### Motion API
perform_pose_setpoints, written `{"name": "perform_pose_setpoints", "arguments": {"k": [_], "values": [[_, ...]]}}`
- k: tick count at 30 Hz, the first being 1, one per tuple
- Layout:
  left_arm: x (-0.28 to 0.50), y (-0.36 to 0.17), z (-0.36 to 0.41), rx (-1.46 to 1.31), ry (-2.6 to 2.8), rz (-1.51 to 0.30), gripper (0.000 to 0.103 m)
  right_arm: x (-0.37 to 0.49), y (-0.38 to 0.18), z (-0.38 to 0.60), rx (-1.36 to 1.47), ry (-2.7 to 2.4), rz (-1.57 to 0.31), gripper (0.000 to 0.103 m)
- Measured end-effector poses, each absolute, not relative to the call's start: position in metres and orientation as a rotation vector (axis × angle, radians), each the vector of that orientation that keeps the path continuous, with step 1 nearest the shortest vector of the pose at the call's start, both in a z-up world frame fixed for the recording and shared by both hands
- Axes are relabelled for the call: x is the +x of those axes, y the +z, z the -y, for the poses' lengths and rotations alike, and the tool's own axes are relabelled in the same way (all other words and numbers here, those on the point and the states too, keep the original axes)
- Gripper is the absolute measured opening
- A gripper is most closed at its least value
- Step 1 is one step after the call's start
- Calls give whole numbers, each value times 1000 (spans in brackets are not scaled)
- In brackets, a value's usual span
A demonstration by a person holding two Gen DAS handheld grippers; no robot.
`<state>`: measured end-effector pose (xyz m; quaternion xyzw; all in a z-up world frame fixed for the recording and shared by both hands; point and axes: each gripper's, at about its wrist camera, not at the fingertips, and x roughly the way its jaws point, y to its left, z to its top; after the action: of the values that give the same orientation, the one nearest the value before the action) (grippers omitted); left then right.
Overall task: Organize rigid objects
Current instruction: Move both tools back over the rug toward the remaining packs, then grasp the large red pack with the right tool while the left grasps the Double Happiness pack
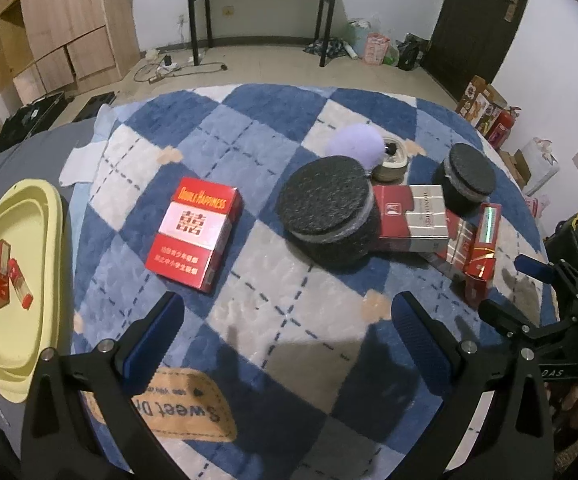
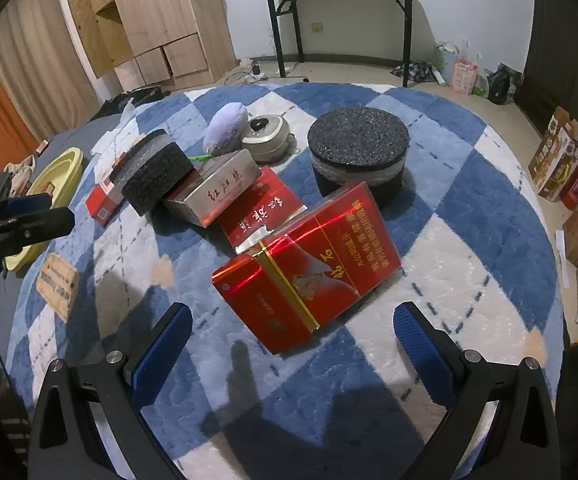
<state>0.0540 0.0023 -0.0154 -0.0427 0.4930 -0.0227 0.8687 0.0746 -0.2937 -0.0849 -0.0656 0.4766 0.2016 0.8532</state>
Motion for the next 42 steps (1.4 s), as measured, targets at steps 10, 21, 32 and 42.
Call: {"name": "perform_pose_setpoints", "arguments": {"k": [10,21,32,42], "values": [[60,-23,-20,-105,-10,-1042,103,73,-85,298,-153,438,-963,103],[78,-43,-41,108,-66,-1068,103,76,-93,308,-188,505,-915,103],[112,-67,-57,75,-113,-1095,103,84,-94,302,-245,606,-863,103],[131,-99,-66,51,-62,-1138,103,107,-110,298,-262,624,-849,103]]}}
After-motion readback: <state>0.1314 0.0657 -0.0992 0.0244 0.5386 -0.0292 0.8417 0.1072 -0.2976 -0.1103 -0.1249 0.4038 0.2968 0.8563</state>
